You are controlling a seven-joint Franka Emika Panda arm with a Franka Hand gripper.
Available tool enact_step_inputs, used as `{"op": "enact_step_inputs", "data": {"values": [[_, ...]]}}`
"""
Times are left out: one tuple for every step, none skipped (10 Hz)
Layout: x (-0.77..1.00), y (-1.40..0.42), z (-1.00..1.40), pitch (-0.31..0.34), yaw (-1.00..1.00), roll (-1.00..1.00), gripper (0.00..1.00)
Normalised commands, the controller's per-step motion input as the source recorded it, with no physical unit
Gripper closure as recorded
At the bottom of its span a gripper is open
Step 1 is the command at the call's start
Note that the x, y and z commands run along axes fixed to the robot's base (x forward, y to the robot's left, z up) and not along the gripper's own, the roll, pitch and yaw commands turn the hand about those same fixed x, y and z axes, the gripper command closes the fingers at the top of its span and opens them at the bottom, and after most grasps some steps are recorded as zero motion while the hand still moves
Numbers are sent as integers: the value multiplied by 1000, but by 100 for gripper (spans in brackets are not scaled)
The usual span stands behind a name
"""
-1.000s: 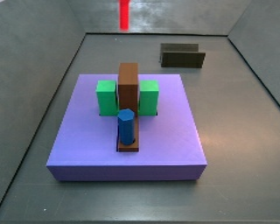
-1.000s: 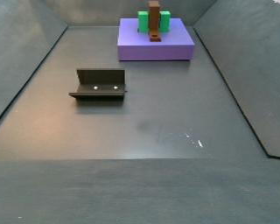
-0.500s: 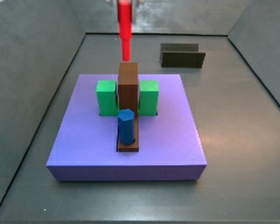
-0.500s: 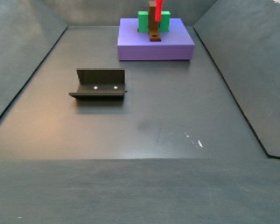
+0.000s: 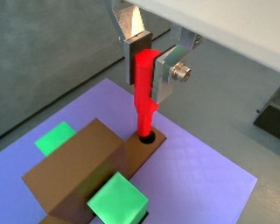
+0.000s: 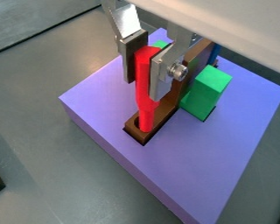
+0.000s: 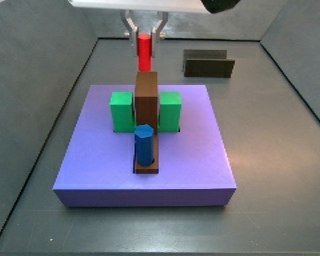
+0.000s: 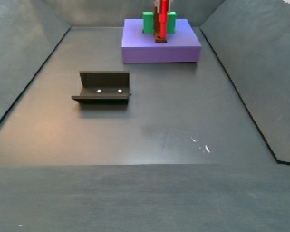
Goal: Pick up the red object. Move up. Move to above the board. Insert the red object.
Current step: Insert the red object.
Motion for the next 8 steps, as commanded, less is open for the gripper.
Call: {"op": "enact_step_inputs", "data": {"values": [[77,54,-166,0,0,-66,100],[0,0,-180,0,0,-47,100],[9,0,-151,0,0,-64,100],[163,0,-3,3,0,-39,100],[143,-89,0,14,46,0,100],[86,0,-83,0,0,0,100],[14,0,-100,0,0,-9,100],[0,0,-149,0,0,-13,100]]}}
